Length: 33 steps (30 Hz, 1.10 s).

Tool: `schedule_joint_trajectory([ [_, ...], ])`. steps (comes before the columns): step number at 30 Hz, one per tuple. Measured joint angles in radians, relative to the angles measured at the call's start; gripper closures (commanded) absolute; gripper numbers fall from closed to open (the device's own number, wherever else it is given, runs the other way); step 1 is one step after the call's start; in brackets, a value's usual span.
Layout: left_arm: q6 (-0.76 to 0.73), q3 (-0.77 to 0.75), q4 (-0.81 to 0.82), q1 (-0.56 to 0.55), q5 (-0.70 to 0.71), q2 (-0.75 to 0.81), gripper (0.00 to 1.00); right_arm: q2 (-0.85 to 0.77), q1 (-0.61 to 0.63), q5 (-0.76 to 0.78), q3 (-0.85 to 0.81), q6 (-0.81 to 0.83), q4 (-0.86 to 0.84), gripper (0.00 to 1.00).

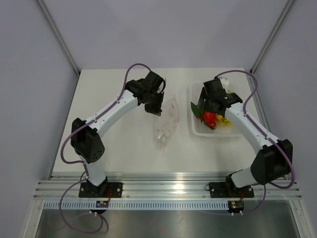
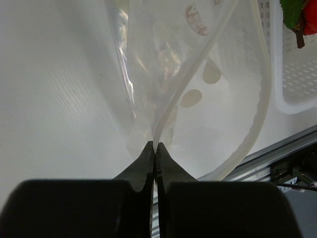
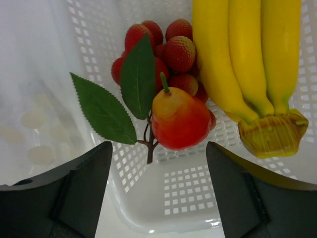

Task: Place the food in the zip-top bag and seal the zipper
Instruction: Pick up the fake fruit from the bin.

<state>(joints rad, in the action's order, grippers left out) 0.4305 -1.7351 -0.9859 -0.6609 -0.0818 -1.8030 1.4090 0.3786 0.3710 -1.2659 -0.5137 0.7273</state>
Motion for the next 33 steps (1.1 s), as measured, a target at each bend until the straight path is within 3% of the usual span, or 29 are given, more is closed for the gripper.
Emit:
schedule_joint_trajectory([
  [10,0.012,-0.011,0.000,-0.002,0.000,-0.001,1.00,0.118,-0.094,-0.048,0.000,0.072,-0.009,0.33],
  [20,0.013,-0.011,0.000,-0.004,-0.001,-0.001,1.00,0.178,-0.111,-0.101,0.010,0.089,-0.050,0.26],
  [24,0.013,-0.011,0.000,-0.005,-0.001,-0.001,1.00,0.201,-0.121,-0.113,0.013,0.094,-0.058,0.46],
  [25,0.013,-0.011,0.000,-0.006,-0.001,-0.001,1.00,0.202,-0.122,-0.117,0.016,0.095,-0.059,0.57],
  [29,0.013,-0.011,0.000,-0.006,-0.001,-0.001,1.00,0.200,-0.124,-0.127,0.020,0.089,-0.058,0.81],
  [33,0.013,-0.011,0.000,-0.006,-0.001,-0.001,1.00,0.165,-0.124,-0.129,0.026,0.075,-0.055,0.87],
])
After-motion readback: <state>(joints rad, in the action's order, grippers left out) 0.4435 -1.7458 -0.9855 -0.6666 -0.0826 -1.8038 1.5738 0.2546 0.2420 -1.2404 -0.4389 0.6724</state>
